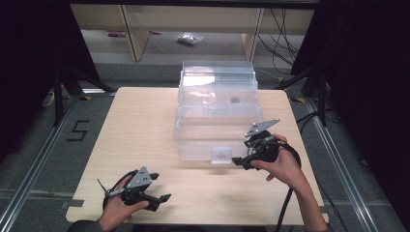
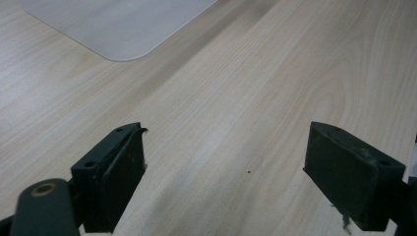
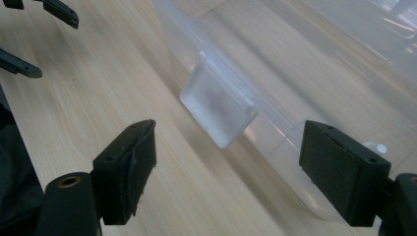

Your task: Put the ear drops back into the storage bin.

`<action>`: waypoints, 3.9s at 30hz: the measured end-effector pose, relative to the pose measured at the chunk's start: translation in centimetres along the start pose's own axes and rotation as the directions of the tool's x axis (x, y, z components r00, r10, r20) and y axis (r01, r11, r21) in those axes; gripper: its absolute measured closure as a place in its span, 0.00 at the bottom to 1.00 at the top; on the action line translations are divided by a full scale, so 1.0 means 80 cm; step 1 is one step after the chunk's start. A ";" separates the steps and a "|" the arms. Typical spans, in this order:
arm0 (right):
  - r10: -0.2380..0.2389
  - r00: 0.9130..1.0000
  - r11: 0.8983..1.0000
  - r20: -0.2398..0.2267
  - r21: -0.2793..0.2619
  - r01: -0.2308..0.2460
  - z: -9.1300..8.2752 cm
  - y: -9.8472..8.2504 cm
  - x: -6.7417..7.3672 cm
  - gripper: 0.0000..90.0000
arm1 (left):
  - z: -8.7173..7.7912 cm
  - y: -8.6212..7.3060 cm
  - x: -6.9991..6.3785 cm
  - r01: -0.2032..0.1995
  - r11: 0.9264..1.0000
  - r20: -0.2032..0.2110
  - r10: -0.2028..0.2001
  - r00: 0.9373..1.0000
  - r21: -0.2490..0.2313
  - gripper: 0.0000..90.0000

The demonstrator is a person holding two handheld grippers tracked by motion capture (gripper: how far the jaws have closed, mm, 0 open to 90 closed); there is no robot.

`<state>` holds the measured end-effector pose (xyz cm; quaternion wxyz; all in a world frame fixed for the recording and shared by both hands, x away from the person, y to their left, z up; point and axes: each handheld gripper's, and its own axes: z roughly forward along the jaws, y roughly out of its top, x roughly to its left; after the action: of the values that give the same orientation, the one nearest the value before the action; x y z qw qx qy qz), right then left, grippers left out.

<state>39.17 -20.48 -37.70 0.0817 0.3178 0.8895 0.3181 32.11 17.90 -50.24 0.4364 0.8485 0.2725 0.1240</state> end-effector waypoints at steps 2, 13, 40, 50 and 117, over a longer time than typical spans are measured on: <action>-0.020 1.000 1.000 0.008 -0.012 0.020 0.001 -0.002 -0.003 0.24 | 0.000 0.000 -0.001 0.008 1.000 0.003 -0.008 1.000 -0.005 0.16; -0.010 1.000 1.000 0.012 -0.025 0.010 0.007 -0.015 0.003 0.24 | 0.001 0.000 -0.002 0.016 1.000 0.004 -0.016 1.000 -0.012 0.16; 0.026 0.999 0.998 0.044 -0.053 -0.023 0.017 -0.048 0.009 0.22 | 0.001 0.000 -0.002 0.018 1.000 0.008 -0.018 1.000 -0.013 0.16; 0.025 0.998 0.997 0.050 -0.076 -0.022 0.029 -0.056 0.017 0.22 | 0.000 0.000 -0.001 0.017 1.000 0.011 -0.017 1.000 -0.008 0.16; 0.112 0.993 0.989 0.047 -0.102 -0.107 0.055 -0.148 0.038 0.22 | 0.000 0.000 -0.001 0.007 1.000 0.002 -0.007 1.000 -0.008 0.16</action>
<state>32.26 -23.41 -48.25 0.1032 0.3702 0.8513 0.3573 32.05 17.82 -50.26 0.4405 0.8459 0.2744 0.1230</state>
